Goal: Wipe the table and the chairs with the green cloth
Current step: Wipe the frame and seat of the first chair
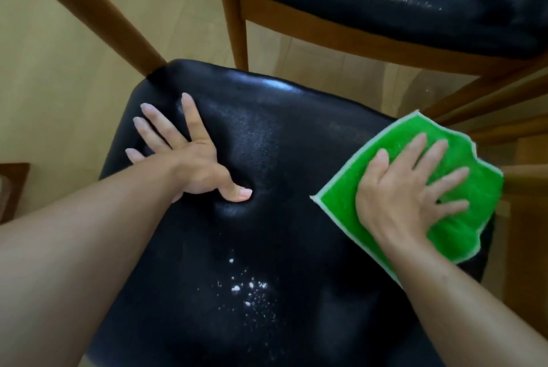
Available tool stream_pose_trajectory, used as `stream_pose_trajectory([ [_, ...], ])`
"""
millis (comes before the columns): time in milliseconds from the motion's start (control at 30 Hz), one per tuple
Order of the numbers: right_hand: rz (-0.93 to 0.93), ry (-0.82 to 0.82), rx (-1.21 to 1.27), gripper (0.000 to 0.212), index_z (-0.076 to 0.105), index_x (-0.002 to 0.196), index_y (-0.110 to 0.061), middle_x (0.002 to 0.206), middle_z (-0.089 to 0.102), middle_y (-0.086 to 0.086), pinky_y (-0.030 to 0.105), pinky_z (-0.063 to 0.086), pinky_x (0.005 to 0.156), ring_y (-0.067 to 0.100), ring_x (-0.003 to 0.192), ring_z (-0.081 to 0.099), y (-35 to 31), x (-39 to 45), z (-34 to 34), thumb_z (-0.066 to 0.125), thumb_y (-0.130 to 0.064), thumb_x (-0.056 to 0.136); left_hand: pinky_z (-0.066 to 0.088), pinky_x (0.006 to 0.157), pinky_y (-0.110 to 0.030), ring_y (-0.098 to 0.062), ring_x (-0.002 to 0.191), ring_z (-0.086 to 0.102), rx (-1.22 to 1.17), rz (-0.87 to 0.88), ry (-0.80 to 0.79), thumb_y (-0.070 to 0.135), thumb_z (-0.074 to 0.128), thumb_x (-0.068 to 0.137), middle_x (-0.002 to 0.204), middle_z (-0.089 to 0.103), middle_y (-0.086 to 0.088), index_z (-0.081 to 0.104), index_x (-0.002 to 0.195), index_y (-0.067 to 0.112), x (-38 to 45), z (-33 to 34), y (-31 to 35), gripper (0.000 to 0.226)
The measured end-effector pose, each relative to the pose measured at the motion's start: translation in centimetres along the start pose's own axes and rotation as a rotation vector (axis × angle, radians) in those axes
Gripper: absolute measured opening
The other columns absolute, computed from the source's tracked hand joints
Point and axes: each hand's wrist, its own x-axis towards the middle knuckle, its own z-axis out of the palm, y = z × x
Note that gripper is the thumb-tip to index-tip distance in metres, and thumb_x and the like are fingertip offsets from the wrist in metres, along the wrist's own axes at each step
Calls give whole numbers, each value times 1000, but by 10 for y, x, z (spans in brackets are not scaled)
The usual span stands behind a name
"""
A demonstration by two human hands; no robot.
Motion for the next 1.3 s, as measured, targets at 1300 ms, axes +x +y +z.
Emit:
stream_pose_trajectory([
  [1300, -572, 4, -131, 71, 8, 155, -18, 163, 1, 5, 58, 3, 115, 36, 148, 0, 38, -65, 16, 16, -52, 93, 5, 116, -56, -28, 146, -13, -342, -45, 515, 66, 54, 82, 159, -18, -10, -5, 153, 20, -33, 89, -118, 103],
])
